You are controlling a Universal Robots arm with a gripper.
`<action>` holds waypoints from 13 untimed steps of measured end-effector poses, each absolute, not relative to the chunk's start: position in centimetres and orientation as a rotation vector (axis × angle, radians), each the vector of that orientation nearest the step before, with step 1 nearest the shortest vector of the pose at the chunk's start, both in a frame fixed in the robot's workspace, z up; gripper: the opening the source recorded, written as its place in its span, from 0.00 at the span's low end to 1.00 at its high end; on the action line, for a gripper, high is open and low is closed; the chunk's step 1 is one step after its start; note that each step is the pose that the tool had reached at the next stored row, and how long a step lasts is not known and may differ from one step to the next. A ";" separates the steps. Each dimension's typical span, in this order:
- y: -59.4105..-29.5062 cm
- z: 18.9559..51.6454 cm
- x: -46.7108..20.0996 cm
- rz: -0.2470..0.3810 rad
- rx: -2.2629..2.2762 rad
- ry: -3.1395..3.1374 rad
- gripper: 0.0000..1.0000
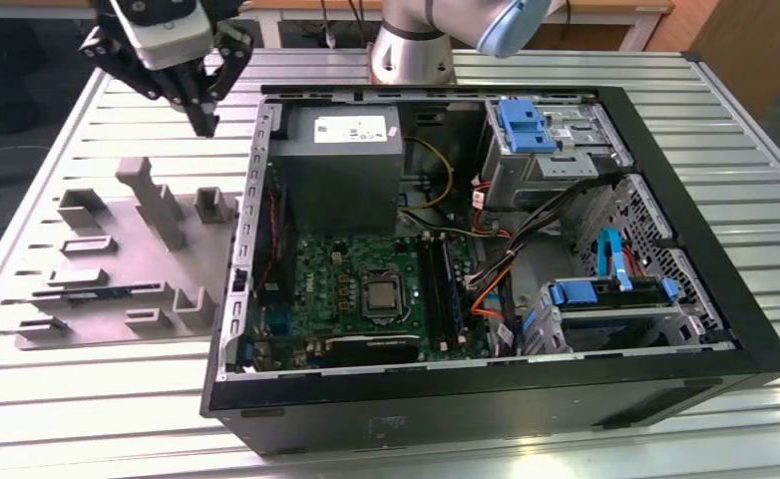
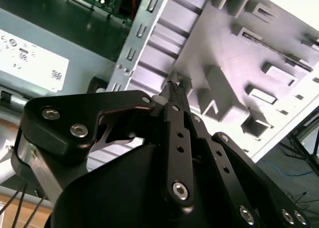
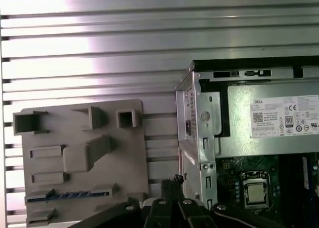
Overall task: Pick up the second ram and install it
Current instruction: 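Reach for the second ram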
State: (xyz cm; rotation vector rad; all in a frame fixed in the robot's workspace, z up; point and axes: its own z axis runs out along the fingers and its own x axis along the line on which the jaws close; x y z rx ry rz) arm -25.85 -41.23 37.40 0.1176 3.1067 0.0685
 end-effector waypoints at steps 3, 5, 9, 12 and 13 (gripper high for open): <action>-41.9 37.1 -26.7 0.068 0.118 3.107 0.11; -42.4 36.8 -27.3 0.068 0.118 3.107 0.11; -43.2 36.5 -28.5 0.068 0.118 3.107 0.11; -43.8 36.3 -29.4 0.068 0.118 3.107 0.11; -43.9 36.2 -29.7 0.068 0.118 3.107 0.11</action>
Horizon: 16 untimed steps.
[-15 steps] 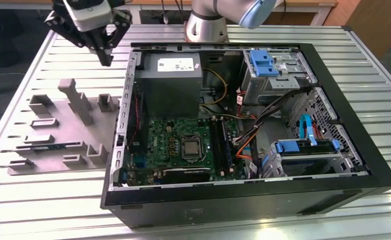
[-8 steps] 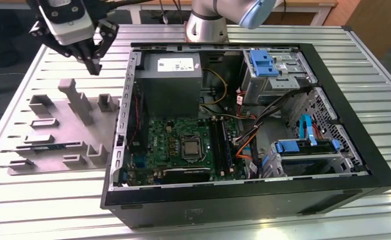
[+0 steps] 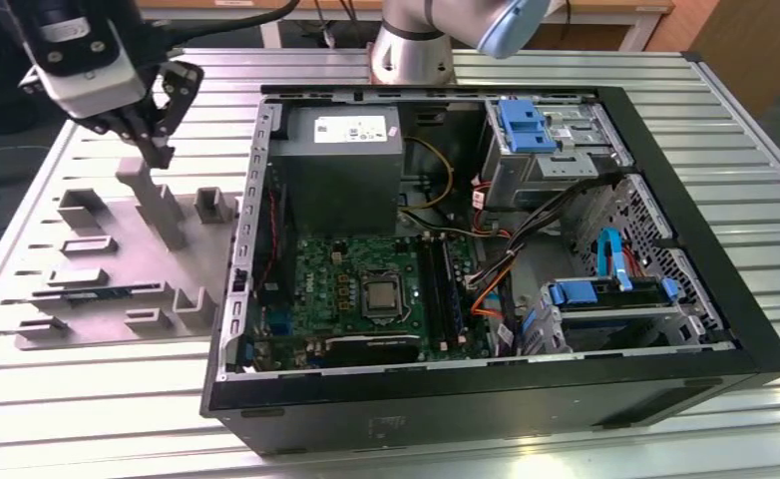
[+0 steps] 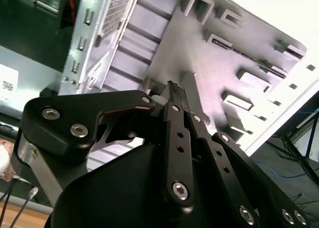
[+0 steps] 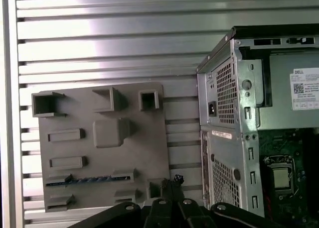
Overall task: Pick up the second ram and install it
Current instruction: 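Reach for the second ram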
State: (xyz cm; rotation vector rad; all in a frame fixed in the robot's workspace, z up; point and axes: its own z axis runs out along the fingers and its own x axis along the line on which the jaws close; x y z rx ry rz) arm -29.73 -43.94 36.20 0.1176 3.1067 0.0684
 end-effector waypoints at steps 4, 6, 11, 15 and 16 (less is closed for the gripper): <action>-44.5 35.9 -31.0 0.068 0.118 3.107 0.11; -44.8 35.7 -31.7 0.069 0.118 3.107 0.11; -45.0 34.8 -33.2 0.068 0.118 3.107 0.11; -45.0 34.1 -34.4 0.068 0.117 3.107 0.11; -45.0 33.9 -34.7 0.068 0.118 3.107 0.11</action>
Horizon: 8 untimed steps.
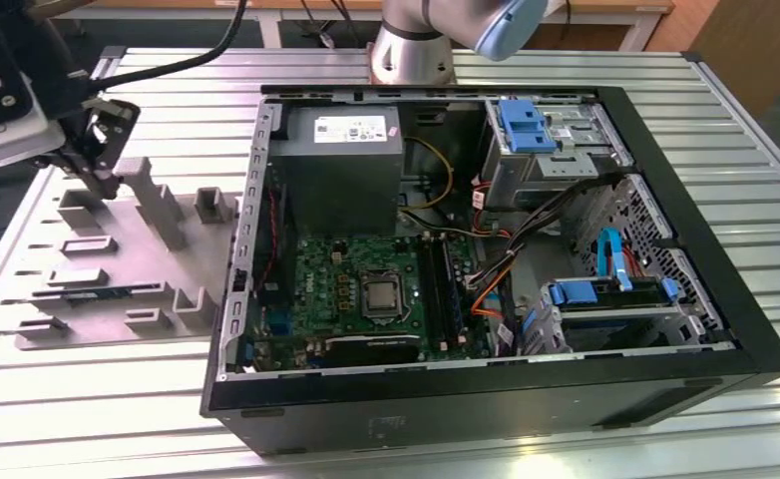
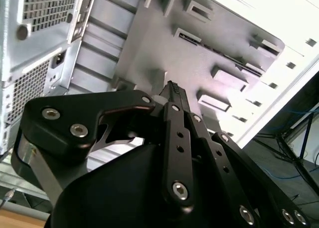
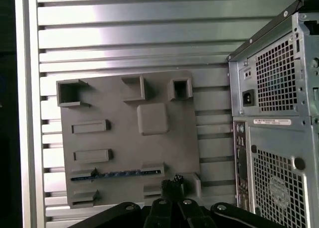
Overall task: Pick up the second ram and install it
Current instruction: 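Reach for the second ram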
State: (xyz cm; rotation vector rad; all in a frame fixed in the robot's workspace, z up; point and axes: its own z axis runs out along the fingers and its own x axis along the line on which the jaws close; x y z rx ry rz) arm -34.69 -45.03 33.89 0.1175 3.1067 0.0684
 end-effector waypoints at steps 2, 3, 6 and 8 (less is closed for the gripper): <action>-45.0 33.5 -35.3 0.068 0.118 3.107 0.11; -45.0 33.3 -35.6 0.068 0.118 3.107 0.11; -45.0 32.8 -36.3 0.068 0.118 3.107 0.11; -45.0 32.4 -36.7 0.068 0.118 3.107 0.11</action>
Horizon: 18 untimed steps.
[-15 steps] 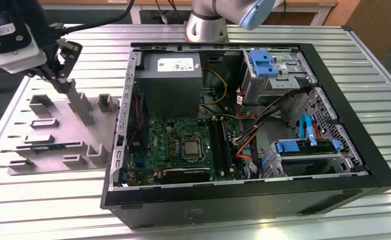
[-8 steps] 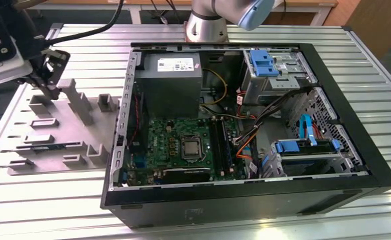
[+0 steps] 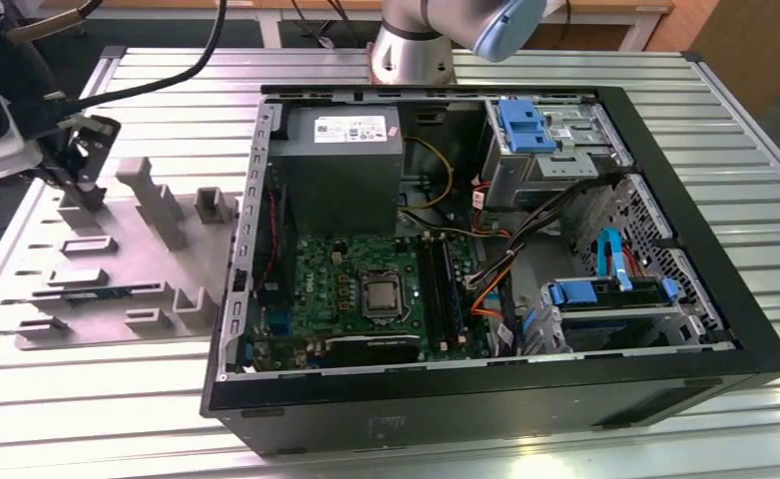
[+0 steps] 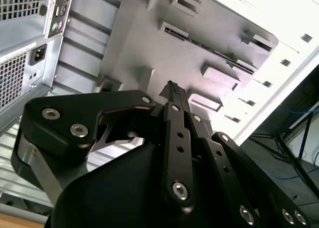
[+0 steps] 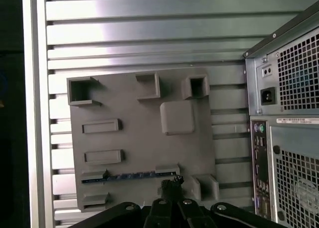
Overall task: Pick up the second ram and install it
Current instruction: 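Reach for the second ram, then pick up the second ram and move it above second insertion slot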
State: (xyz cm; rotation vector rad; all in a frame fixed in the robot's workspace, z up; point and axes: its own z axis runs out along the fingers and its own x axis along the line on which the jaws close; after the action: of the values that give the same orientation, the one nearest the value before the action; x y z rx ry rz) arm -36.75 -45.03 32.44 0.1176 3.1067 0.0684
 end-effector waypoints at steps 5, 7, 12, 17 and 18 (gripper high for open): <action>-45.0 31.5 -37.6 0.069 0.118 3.107 0.11; -45.0 31.4 -37.6 0.069 0.117 3.107 0.11; -45.0 31.3 -37.6 0.068 0.118 3.107 0.11; -45.0 31.3 -37.6 0.069 0.117 3.106 0.11; -45.0 31.3 -37.6 0.069 0.117 3.105 0.11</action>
State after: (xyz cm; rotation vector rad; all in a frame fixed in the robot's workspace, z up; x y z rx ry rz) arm -37.63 -45.03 31.30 0.1175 3.1055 0.0686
